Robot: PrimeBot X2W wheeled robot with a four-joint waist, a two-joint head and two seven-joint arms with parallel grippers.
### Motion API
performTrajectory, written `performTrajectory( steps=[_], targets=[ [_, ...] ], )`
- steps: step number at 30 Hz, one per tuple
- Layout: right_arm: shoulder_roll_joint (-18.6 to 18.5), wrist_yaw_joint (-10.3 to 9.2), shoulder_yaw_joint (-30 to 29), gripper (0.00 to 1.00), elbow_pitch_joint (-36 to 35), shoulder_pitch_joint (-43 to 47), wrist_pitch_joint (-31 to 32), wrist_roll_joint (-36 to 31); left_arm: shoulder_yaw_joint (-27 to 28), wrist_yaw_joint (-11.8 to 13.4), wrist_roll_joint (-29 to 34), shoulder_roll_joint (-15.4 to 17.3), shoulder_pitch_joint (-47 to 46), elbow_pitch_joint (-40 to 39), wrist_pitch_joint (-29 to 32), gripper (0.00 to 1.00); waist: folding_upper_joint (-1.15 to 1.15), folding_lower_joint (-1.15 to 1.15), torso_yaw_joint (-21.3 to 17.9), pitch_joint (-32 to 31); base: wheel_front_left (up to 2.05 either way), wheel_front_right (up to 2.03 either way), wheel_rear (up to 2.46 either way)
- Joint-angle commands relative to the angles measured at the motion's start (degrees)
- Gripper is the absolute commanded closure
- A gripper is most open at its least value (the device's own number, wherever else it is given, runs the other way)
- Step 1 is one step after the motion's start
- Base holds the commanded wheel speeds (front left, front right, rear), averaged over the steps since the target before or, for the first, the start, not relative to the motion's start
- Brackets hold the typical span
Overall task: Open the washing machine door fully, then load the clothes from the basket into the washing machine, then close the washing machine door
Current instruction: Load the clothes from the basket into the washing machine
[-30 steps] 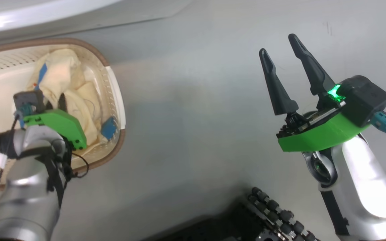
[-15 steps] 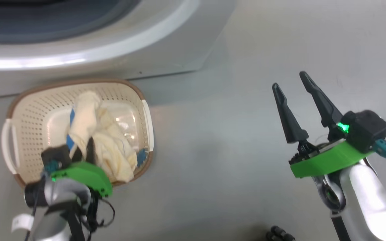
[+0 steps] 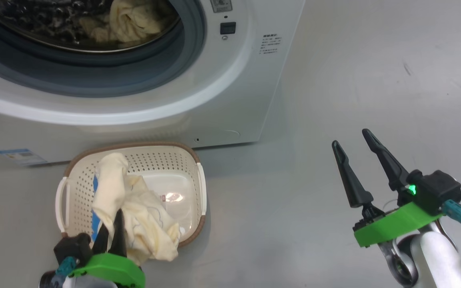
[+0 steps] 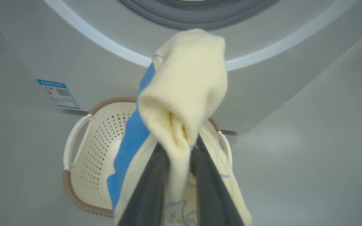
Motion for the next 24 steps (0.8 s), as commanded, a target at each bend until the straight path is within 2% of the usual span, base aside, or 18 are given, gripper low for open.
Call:
performTrajectory(
  steps=[1, 11, 24],
  targets=[
    [-1.24, -0.16, 0.5, 0.0, -1.51, 0.8, -0.37, -0.57, 2.25, -0.09, 0.87, 0.31, 1.87, -3.28, -0.8, 1.0, -0.01, 0.01, 1.42, -3.47, 0.0, 0.0, 0.0],
    [-0.88, -0.16, -1.1, 0.0, -1.66, 6.63, -0.37, -1.39, 5.76, -0.31, 2.65, -0.31, 12.58, -15.61, -0.81, 1.0, -0.01, 0.01, 2.6, -11.31, 0.0, 0.0, 0.0],
    [-0.02, -0.16, -2.67, 0.0, -1.82, 10.6, -0.37, -1.82, 6.48, -0.16, 3.34, -0.39, 17.57, -26.13, -0.81, 1.0, -0.01, 0.01, 1.69, -13.79, 0.0, 0.0, 0.0]
  ],
)
